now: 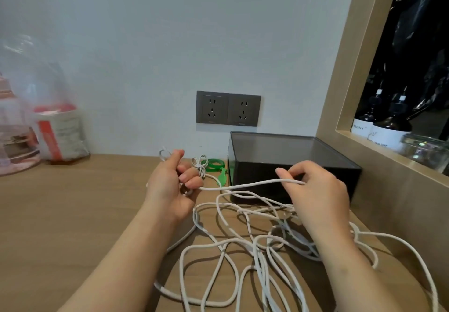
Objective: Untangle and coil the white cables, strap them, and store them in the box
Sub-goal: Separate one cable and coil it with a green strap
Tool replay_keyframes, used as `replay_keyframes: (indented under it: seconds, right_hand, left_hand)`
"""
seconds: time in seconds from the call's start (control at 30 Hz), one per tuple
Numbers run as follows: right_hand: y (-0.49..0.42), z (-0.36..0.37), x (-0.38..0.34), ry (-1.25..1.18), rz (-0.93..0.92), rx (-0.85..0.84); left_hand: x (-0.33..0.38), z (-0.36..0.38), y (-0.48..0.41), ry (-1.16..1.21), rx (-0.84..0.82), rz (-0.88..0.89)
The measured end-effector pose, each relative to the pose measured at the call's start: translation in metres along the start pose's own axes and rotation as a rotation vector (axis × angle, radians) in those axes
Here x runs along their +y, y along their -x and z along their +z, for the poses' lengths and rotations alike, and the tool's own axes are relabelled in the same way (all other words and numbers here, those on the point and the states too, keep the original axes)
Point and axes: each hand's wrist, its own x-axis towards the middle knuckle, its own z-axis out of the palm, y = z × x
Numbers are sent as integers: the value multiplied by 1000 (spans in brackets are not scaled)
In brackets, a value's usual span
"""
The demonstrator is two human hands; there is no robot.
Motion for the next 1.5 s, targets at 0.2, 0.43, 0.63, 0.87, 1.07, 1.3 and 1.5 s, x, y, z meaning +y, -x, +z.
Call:
replay_keyframes:
  seconds: [0.2,0.43,0.63,0.87,1.07,1.3,1.5]
  right_hand:
    - [0,3,-2,53,-217,-87]
    - [3,2,-6,115,-236,-681]
    - [-6,-5,5,126,-94,-663]
    - [-4,-7,5,-32,12,-523]
    - [-4,-14,3,-120,-26,-424]
    - [-9,-40,-3,-128,-111,-380]
    - [-18,-65,11,170,-43,-450]
  left_hand:
    - [-5,4,7,-261,-62,156]
    - [-1,-1,2,-226,-8,235]
    - [2,-4,-1,-65,13,175]
    - [-2,-4,-1,-64,-11,69]
    - [-11,6,21,-1130,-262,443]
    - [-23,34,23,-1967,-540,629]
    - [-14,52,27,-1558,-242,766]
